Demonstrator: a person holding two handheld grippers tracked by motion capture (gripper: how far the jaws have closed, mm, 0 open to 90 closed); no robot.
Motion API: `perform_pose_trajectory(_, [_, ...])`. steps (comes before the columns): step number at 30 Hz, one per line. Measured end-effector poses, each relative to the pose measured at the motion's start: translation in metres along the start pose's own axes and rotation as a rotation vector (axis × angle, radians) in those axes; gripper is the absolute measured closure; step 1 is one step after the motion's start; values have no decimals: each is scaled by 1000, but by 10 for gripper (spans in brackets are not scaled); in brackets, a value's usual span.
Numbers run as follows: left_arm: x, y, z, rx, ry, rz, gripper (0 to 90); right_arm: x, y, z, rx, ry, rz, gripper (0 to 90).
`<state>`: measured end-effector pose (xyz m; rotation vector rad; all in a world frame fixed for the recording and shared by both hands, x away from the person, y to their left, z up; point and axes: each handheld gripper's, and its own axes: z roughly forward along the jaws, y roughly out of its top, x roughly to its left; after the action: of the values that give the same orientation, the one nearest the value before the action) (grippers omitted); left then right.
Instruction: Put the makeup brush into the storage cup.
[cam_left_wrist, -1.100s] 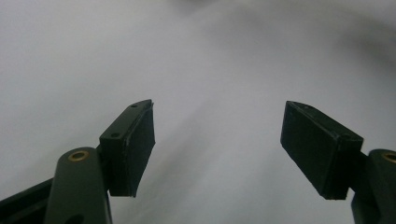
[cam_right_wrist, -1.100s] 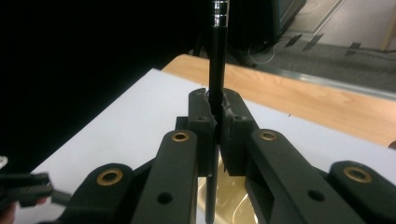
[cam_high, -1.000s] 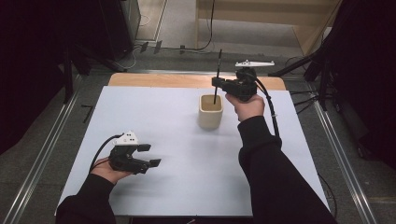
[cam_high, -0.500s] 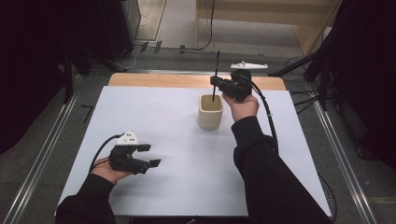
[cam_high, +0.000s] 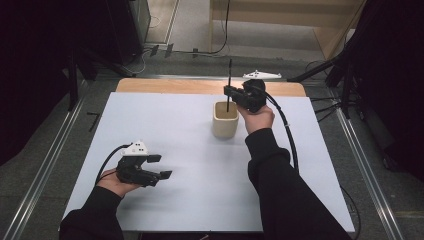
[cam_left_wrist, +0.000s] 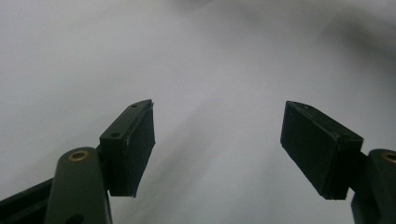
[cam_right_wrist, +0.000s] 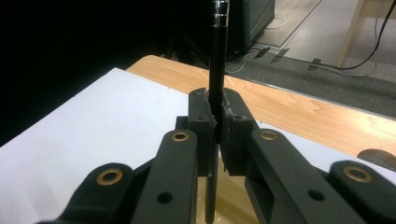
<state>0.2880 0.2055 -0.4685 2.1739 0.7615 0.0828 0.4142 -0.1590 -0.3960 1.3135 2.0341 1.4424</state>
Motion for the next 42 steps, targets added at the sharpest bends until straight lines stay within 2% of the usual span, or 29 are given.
perform_pose_trajectory(4, [0,0,0,-1,0,1,265,-2,-7,2,0,-5,6,859])
perform_pose_trajectory(11, [0,0,0,2,-2,6,265,-2,-18,5,0,13,12,859])
perform_pose_trajectory(15, [0,0,0,1,-2,6,265,-2,-26,8,23,17,17,858])
perform_pose_trajectory(20, [0,0,0,5,-3,8,265,-1,-33,9,26,20,18,858])
perform_pose_trajectory(26, [0,0,0,5,-2,9,265,-1,-38,8,42,30,18,856])
perform_pose_trajectory(30, [0,0,0,3,-3,6,265,0,-36,6,31,33,14,845])
perform_pose_trajectory(31, [0,0,0,2,-3,5,265,0,-35,5,27,37,13,806])
perform_pose_trajectory(32, [0,0,0,4,-3,6,265,1,-35,4,20,45,7,716])
perform_pose_trajectory(34, [0,0,0,5,-5,5,265,1,-34,3,-8,77,-16,473])
perform_pose_trajectory(35, [0,0,0,5,-4,7,266,2,-34,2,-14,67,-37,408])
perform_pose_trajectory(37, [0,0,1,5,-3,6,266,2,-34,1,-12,65,-59,348])
perform_pose_trajectory(42, [0,0,1,8,-3,8,265,-1,-34,-4,19,75,-35,309])
